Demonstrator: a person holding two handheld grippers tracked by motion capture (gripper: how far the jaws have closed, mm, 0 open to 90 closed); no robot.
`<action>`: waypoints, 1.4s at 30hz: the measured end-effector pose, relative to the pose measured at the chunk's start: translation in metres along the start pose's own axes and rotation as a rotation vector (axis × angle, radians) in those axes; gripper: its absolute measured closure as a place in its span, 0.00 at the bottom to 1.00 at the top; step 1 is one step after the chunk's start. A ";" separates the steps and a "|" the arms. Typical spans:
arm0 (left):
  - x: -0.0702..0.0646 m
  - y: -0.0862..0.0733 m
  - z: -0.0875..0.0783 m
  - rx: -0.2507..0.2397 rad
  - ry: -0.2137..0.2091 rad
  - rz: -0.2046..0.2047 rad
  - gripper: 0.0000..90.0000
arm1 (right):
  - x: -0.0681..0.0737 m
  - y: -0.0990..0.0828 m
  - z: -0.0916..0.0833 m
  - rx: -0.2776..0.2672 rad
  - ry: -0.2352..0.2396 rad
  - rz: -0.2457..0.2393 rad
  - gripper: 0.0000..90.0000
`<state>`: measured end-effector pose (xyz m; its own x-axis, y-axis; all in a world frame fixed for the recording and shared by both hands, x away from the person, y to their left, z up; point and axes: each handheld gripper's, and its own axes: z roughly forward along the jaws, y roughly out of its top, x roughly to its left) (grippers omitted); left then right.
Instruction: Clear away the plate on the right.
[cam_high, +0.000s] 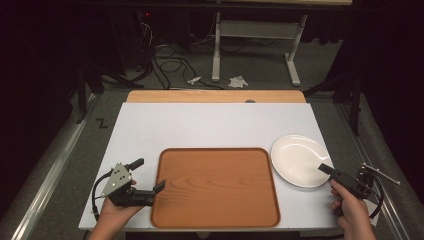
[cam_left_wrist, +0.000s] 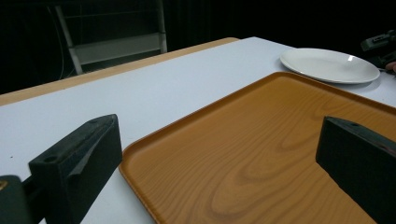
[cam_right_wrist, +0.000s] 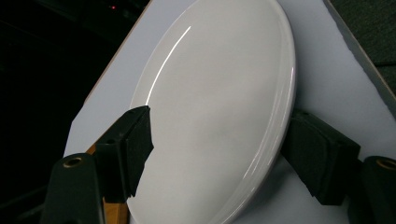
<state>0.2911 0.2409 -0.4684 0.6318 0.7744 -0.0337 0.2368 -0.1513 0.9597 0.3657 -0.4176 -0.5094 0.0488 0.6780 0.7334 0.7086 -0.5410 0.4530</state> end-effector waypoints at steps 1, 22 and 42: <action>0.001 0.000 -0.001 -0.002 0.001 -0.003 0.01 | 0.000 0.000 0.000 -0.001 -0.002 0.003 0.32; 0.000 0.000 0.001 0.013 -0.015 0.008 0.03 | -0.002 -0.001 0.001 0.070 -0.020 0.038 0.61; -0.001 0.000 0.003 0.018 -0.020 0.015 0.04 | -0.003 0.008 -0.013 -0.050 0.039 0.081 0.99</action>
<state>0.2923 0.2384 -0.4690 0.6497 0.7598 -0.0250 0.2406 -0.1743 0.9548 0.3625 -0.4301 -0.5013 0.0766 0.6117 0.7874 0.6673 -0.6182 0.4153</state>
